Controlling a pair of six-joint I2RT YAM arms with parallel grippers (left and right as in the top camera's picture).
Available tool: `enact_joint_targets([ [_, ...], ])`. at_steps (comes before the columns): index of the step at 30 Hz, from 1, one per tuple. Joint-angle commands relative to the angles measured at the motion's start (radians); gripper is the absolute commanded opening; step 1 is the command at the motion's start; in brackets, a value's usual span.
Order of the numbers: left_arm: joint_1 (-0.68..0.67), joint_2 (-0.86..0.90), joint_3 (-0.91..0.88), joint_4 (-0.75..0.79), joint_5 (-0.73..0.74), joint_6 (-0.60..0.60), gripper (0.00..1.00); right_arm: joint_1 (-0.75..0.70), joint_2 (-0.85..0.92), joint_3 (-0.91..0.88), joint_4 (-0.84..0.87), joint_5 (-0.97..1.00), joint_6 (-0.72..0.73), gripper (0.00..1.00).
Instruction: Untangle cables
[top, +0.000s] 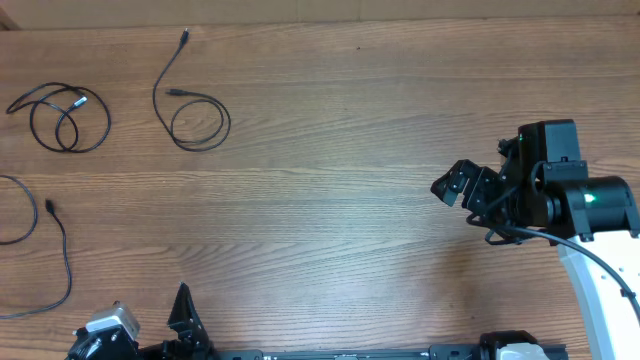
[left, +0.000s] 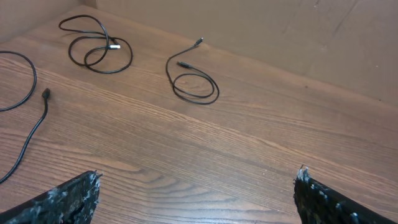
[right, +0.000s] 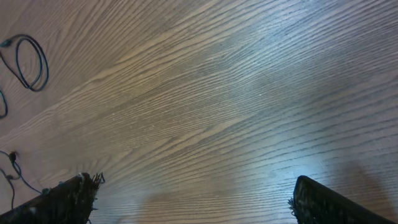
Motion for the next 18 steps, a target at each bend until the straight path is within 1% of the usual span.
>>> enact_joint_targets([
  [1,-0.006,-0.011,-0.007,0.002,-0.013,-0.009,0.99,0.005,-0.024,-0.004,0.003,-0.001,-0.003,1.00],
  [13,-0.006,-0.011,-0.007,0.006,-0.021,-0.009,0.99,0.005,-0.032,-0.004,0.003,-0.001,-0.003,1.00],
  [16,-0.006,-0.011,-0.007,0.072,-0.007,-0.022,1.00,0.005,-0.032,-0.004,0.003,-0.001,-0.003,1.00],
  [18,-0.006,-0.011,-0.007,0.128,0.038,-0.072,1.00,0.005,-0.032,-0.004,0.003,-0.001,-0.003,1.00],
])
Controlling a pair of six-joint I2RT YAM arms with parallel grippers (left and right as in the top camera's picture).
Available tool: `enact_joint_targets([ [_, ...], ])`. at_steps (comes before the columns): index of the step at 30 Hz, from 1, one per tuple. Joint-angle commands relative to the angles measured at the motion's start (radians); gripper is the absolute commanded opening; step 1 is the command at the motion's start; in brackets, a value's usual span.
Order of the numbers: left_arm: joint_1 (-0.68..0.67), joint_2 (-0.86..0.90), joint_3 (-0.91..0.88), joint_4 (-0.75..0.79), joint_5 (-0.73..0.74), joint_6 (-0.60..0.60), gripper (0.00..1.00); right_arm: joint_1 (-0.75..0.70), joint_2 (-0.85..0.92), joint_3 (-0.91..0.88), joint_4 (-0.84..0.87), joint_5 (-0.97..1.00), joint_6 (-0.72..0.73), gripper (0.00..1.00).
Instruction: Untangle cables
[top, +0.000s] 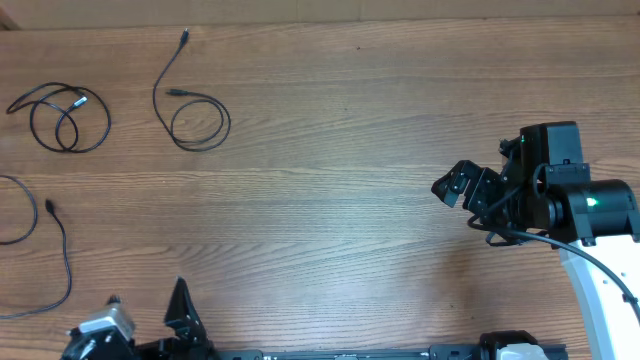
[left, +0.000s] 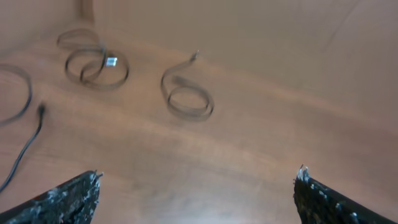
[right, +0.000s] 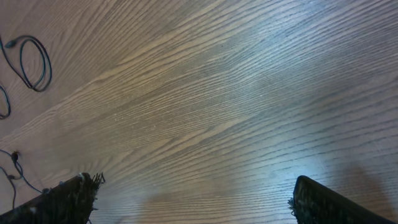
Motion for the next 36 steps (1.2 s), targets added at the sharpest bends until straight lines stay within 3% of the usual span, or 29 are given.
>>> enact_joint_targets([
  [1,-0.006,-0.011,-0.006,0.062,0.051,-0.083,0.99,0.005,-0.018,-0.004,0.003,-0.002,-0.003,1.00],
  [6,-0.006,-0.011,-0.019,0.183,0.033,-0.157,0.99,0.005,-0.018,-0.004,0.003,-0.002,-0.003,1.00],
  [15,-0.006,-0.011,-0.245,0.491,0.065,-0.103,0.99,0.011,-0.023,-0.004,0.003,-0.002,-0.003,1.00],
  [19,-0.006,-0.011,-0.423,0.740,0.132,0.019,0.99,0.021,-0.035,-0.004,0.003,-0.002,-0.003,1.00],
  [20,-0.006,-0.011,-0.509,0.879,0.152,0.042,1.00,0.025,-0.040,-0.004,0.003,-0.002,-0.003,1.00],
  [27,-0.006,-0.011,-0.795,1.288,0.160,0.071,0.99,0.025,-0.040,-0.004,0.003,-0.002,-0.003,1.00],
  [29,-0.006,-0.011,-0.861,1.346,0.165,0.071,0.99,0.025,-0.040,-0.004,0.003,-0.002,-0.003,1.00],
  [36,-0.006,-0.009,-0.869,1.310,0.171,0.175,1.00,0.025,-0.040,-0.004,0.003,-0.002,-0.003,1.00],
])
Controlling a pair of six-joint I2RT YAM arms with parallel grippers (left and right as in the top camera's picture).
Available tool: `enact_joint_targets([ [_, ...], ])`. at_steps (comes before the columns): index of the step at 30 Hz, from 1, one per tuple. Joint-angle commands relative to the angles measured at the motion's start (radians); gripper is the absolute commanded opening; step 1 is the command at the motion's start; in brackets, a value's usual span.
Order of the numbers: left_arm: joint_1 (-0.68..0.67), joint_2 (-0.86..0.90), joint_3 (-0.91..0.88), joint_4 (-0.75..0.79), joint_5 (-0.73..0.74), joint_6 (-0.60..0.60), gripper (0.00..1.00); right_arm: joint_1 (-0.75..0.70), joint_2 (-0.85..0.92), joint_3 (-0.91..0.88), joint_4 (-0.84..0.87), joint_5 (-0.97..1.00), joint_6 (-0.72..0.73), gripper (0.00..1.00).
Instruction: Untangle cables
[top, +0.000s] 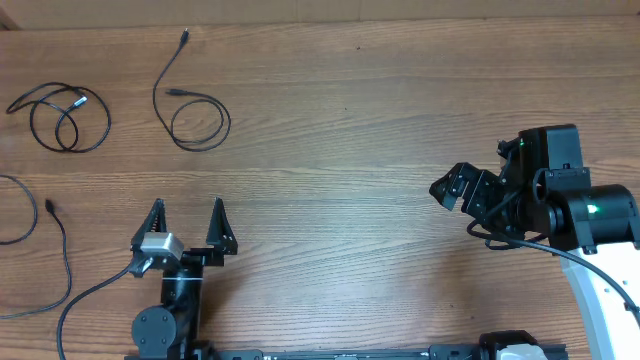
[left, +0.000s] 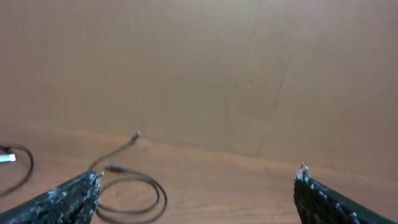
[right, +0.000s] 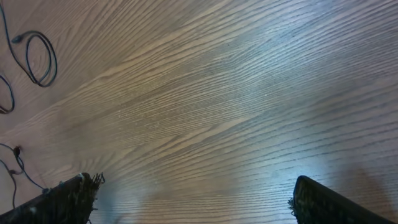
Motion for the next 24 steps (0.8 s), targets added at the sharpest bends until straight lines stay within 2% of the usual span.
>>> enact_joint_targets([
  [1,-0.006,-0.009,-0.003,-0.004,0.015,0.074,0.99,0.006,-0.018,-0.003,0.003,-0.002,-0.003,1.00],
  [12,-0.006,-0.006,-0.003,-0.250,0.007,0.074,1.00,0.006,-0.018,-0.003,0.003,-0.002,-0.003,1.00],
  [24,-0.006,-0.003,-0.003,-0.251,0.007,0.073,0.99,0.008,-0.048,-0.003,0.003,-0.002,-0.003,1.00],
])
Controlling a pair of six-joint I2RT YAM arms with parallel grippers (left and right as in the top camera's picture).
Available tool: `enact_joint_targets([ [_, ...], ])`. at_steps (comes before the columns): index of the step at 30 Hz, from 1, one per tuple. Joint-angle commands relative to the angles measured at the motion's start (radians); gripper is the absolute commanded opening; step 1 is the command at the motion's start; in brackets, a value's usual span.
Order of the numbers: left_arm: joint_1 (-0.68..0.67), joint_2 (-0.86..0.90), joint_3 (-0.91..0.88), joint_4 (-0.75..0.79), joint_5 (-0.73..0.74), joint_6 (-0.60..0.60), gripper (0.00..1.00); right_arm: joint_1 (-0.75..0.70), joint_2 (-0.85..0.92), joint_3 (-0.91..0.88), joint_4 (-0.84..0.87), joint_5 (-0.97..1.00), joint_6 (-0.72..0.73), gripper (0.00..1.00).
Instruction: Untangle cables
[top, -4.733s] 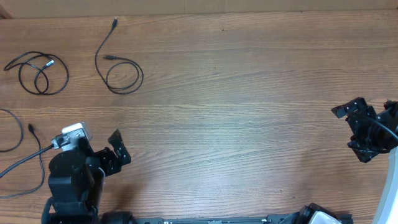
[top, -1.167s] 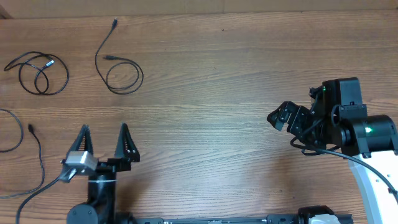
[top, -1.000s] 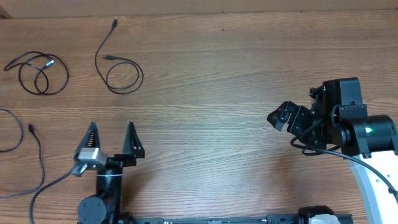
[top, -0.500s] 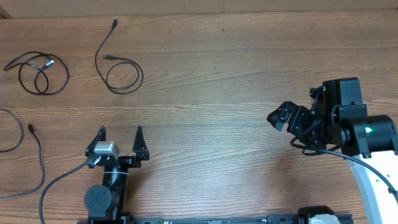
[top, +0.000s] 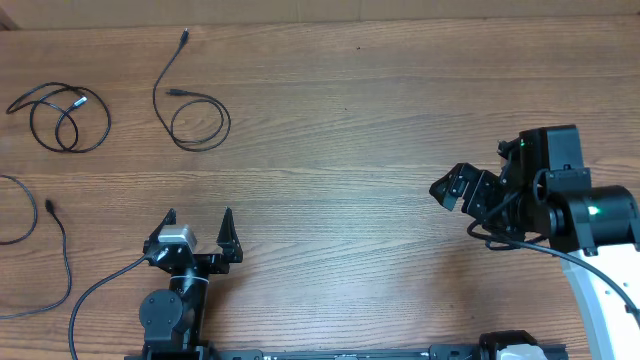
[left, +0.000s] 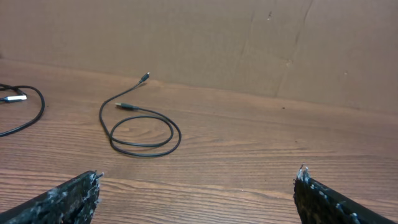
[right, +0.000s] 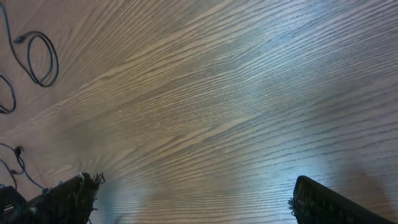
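Note:
Three black cables lie apart on the wooden table's left part. A looped cable with a free tail (top: 190, 110) (left: 140, 127) lies at the back. A coiled cable (top: 62, 115) is left of it. A third cable (top: 45, 240) runs along the left edge. My left gripper (top: 198, 225) (left: 198, 186) is open near the front, empty, pointing toward the looped cable. My right gripper (top: 450, 185) (right: 193, 196) is open over bare wood at the right, holding nothing.
A brown cardboard wall (left: 249, 43) stands behind the table's far edge. Bare wood (top: 350, 150) lies between the cables and the right arm.
My left gripper has shifted slightly right and nearer the front edge. Its camera now looks down at the looped cable instead of mostly at the wall. The right arm and the cables are unchanged.
My left arm was folded at the bottom left edge with its gripper open, and stayed there a moment later. Then it stood out over the table near the front, facing the wall. Now it looks at the looped cable. My right gripper stayed open at the right throughout.

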Motion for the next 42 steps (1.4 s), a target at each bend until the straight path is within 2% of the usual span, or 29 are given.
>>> enact_joint_targets([
  [1,-0.006,-0.003,-0.003,-0.003,0.000,0.022,1.00,0.015,-0.045,-0.003,0.003,-0.001,-0.003,1.00],
  [15,0.014,-0.012,-0.003,-0.003,-0.003,0.022,0.99,0.266,-0.332,-0.003,0.003,-0.001,-0.003,1.00],
  [25,0.018,-0.011,-0.003,-0.003,-0.004,0.022,1.00,0.333,-0.469,-0.003,0.003,0.005,-0.008,1.00],
  [30,0.018,-0.011,-0.003,-0.003,-0.003,0.022,0.99,0.333,-0.520,-0.002,-0.004,0.275,-0.066,1.00],
  [34,0.018,-0.011,-0.003,-0.003,-0.003,0.022,1.00,0.333,-0.527,-0.002,-0.008,0.273,-0.062,1.00],
  [42,0.018,-0.011,-0.003,-0.003,-0.003,0.022,1.00,0.333,-0.527,-0.002,0.006,0.454,-0.063,1.00],
])
